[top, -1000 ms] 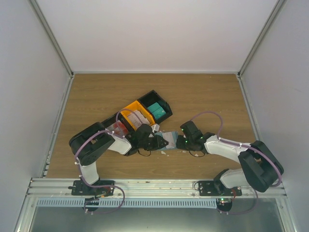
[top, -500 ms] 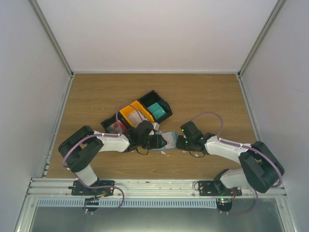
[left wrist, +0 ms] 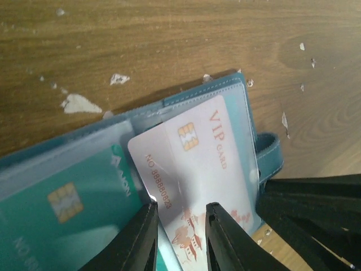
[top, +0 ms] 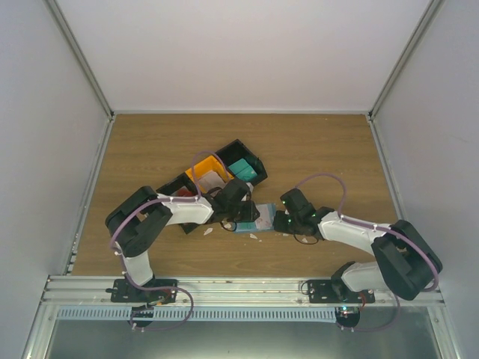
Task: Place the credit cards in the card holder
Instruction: Insert the credit card into the card holder, then adjust the storage box at the center of the board, then pick up the credit card from the storage box.
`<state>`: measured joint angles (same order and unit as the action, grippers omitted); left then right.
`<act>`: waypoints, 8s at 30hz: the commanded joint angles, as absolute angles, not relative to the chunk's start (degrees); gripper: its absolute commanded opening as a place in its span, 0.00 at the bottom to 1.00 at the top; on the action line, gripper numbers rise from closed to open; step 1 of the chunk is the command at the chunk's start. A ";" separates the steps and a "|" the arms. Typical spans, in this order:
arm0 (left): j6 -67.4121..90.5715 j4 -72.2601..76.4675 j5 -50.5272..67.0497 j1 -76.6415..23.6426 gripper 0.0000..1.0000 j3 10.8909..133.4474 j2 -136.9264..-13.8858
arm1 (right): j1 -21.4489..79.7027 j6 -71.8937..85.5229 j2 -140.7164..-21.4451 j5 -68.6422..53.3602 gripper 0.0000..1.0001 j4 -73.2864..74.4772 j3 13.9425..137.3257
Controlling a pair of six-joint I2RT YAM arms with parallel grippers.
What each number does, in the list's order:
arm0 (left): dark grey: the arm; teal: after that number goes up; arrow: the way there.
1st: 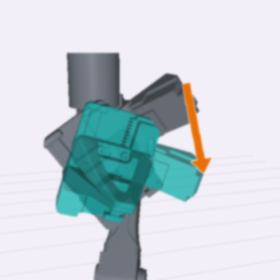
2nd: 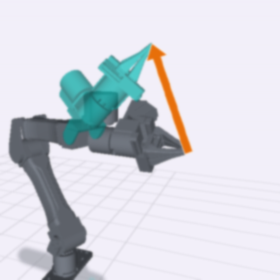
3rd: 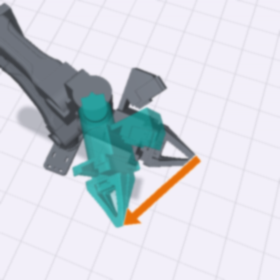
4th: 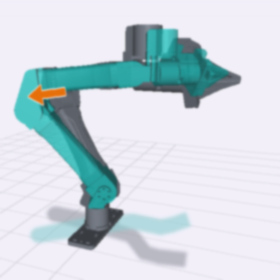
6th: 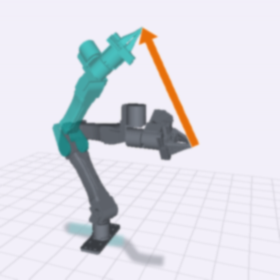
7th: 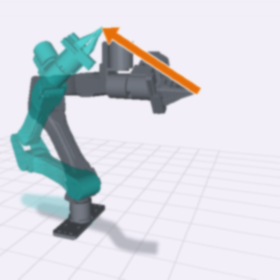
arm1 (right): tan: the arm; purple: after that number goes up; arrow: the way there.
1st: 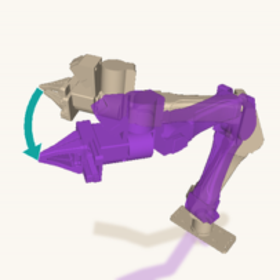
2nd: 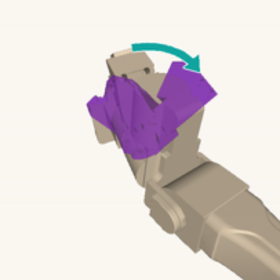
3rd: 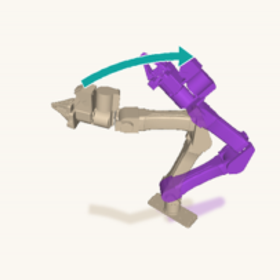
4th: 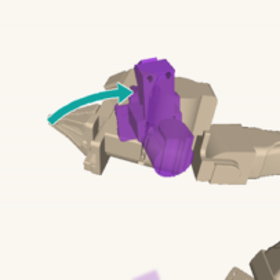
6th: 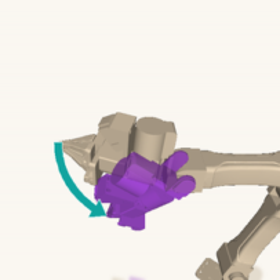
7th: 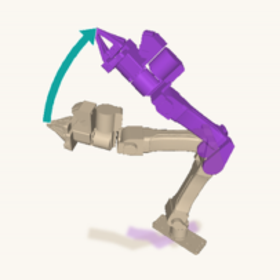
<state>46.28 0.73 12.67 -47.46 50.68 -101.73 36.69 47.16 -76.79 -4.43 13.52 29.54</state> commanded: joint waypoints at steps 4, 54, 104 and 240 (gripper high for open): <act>43.96 -3.33 9.54 -47.29 0.29 53.12 -104.18 | 37.36 46.49 -77.61 -4.31 0.17 18.38 26.49; 30.94 -34.33 -11.34 -29.28 0.28 50.09 -77.06 | 37.80 41.44 -70.17 -8.21 0.42 15.64 39.77; 15.30 -37.88 5.32 -24.35 0.41 58.27 -94.80 | 53.35 54.61 -101.69 -7.12 0.41 -4.52 56.22; 12.83 -45.79 10.36 -30.76 0.28 57.30 -85.52 | 51.06 55.73 -85.74 -1.23 0.40 -6.94 42.34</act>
